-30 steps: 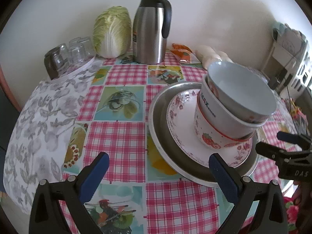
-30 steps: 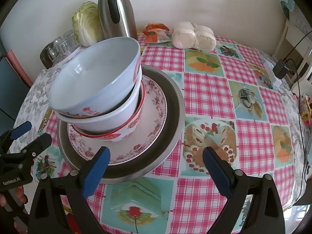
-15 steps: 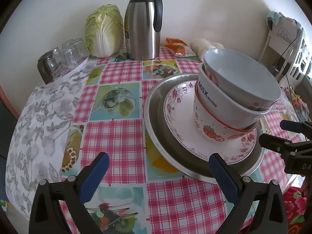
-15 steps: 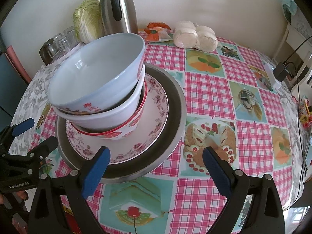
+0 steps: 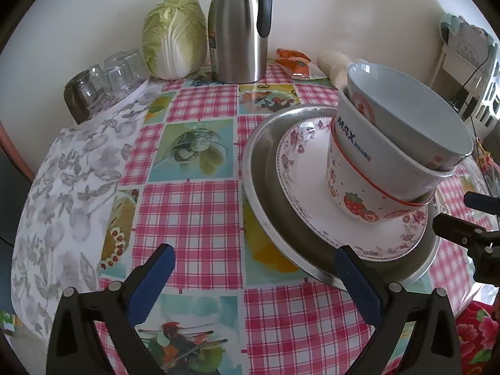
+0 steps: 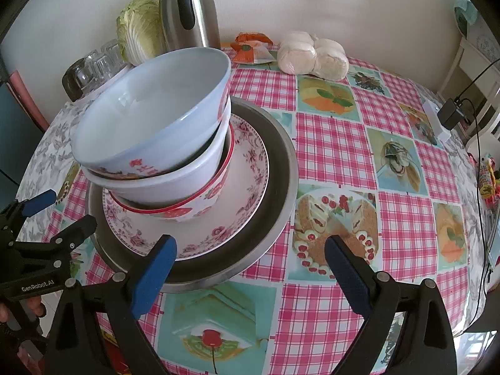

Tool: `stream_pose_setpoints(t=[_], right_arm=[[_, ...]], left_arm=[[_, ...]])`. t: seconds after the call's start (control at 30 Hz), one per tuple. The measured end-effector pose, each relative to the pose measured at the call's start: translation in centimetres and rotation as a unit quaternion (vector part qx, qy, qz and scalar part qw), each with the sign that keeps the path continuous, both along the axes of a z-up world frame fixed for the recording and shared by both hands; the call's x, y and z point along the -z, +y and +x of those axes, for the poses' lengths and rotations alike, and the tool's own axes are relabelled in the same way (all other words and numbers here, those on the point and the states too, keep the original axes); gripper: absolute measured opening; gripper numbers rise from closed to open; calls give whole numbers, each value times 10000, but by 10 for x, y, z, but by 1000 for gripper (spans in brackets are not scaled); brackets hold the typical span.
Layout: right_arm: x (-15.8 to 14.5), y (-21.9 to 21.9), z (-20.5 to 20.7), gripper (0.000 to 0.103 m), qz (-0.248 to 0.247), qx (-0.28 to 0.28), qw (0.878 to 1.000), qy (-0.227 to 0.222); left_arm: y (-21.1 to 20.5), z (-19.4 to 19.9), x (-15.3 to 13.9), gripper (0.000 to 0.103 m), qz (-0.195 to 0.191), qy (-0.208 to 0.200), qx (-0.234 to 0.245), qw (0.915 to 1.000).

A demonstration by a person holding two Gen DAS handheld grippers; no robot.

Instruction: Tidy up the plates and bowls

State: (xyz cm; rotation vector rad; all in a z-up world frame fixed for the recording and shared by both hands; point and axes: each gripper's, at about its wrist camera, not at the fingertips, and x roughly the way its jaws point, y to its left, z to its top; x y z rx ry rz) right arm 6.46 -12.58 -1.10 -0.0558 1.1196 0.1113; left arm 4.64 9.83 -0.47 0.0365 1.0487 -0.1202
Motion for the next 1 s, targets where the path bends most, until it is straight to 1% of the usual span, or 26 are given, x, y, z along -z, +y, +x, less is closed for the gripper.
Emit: stream_pose_setpoints(t=[0.6,0.83,1.0], right_arm=[[1,2,0,96,-34,-31,10000,39],[1,2,0,96,-33,-28,10000,47],[1,2,0,96,-34,-32,10000,46]], left_arm=[[-4,-4,-6,103,-35,-116,131,9998],[-8,-5,-7,103,66,-142,169,9997],[-8,-6,-9,103,60,-169,184,9997]])
